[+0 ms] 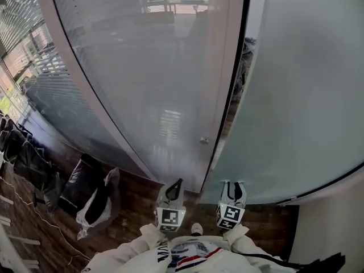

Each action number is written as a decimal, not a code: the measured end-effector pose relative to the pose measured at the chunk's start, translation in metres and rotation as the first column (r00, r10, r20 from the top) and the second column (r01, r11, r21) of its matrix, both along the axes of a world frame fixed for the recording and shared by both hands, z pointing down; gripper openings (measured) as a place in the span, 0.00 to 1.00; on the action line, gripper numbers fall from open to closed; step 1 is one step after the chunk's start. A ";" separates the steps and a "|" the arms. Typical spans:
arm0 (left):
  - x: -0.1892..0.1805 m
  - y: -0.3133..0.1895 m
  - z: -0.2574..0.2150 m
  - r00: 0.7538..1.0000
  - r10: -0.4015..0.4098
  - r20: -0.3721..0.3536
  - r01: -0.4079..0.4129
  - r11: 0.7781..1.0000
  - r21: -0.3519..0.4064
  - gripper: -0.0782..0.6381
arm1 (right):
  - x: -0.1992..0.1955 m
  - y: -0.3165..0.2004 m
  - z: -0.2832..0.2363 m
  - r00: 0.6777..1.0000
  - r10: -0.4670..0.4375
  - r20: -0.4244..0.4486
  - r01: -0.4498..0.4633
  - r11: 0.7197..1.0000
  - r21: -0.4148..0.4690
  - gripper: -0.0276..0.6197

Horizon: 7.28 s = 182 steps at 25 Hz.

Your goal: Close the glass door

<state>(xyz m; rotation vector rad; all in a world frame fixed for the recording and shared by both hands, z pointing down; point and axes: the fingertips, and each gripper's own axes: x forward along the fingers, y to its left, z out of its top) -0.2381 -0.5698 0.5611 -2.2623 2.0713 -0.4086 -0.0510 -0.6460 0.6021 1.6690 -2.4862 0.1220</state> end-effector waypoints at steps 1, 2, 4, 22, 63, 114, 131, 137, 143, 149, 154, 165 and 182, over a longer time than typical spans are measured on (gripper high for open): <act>-0.001 -0.002 0.002 1.000 -0.004 0.000 0.004 1.000 -0.004 0.11 | -0.002 -0.003 0.001 1.000 0.001 -0.002 -0.001 1.000 0.001 0.24; -0.002 -0.004 0.005 1.000 -0.008 -0.002 0.008 1.000 -0.009 0.11 | -0.003 -0.006 0.002 1.000 0.003 -0.006 -0.003 1.000 -0.001 0.24; -0.002 -0.010 0.008 1.000 -0.012 -0.004 0.012 1.000 -0.014 0.11 | -0.006 -0.011 0.003 1.000 0.008 -0.011 -0.008 1.000 -0.010 0.24; -0.009 -0.056 0.005 1.000 -0.008 -0.001 0.008 1.000 -0.018 0.11 | -0.017 -0.053 -0.006 1.000 0.027 -0.010 -0.027 0.999 0.024 0.24; -0.006 -0.079 0.001 0.999 0.034 -0.028 -0.034 0.999 0.000 0.11 | -0.025 -0.113 -0.002 1.000 0.015 -0.025 -0.014 1.000 0.019 0.24; -0.022 0.033 0.003 1.000 -0.015 -0.018 0.015 1.000 -0.018 0.11 | -0.025 -0.121 0.005 0.994 0.000 -0.113 0.002 1.000 0.017 0.30; 0.008 0.056 -0.001 0.993 0.115 -0.032 -0.115 0.993 0.010 0.11 | 0.014 -0.005 -0.033 1.000 0.018 0.004 -0.018 0.999 0.042 0.19; 0.015 0.089 -0.006 0.985 0.168 -0.033 -0.167 0.986 0.028 0.11 | 0.022 0.059 -0.051 0.999 0.037 0.033 -0.039 0.998 0.056 0.16; 0.018 0.134 -0.015 0.977 0.210 -0.027 -0.208 0.977 0.050 0.11 | 0.025 0.137 -0.077 0.996 0.059 0.060 -0.064 0.995 0.082 0.06; 0.031 0.186 -0.020 0.973 0.228 -0.019 -0.226 0.971 0.075 0.11 | 0.037 0.207 -0.078 0.997 0.058 0.059 -0.062 0.996 0.069 0.05; 0.038 0.217 -0.013 0.970 0.240 -0.032 -0.237 0.970 0.059 0.11 | 0.039 0.248 -0.075 0.997 0.053 0.053 -0.056 0.997 0.053 0.05; 0.062 0.244 -0.007 0.964 0.263 -0.029 -0.263 0.965 0.021 0.11 | 0.052 0.294 -0.060 0.999 0.044 0.021 -0.044 0.999 0.025 0.05; 0.104 0.228 -0.023 0.969 0.247 -0.016 -0.246 0.968 0.041 0.11 | 0.096 0.288 -0.052 0.995 0.023 0.095 -0.021 1.000 -0.019 0.05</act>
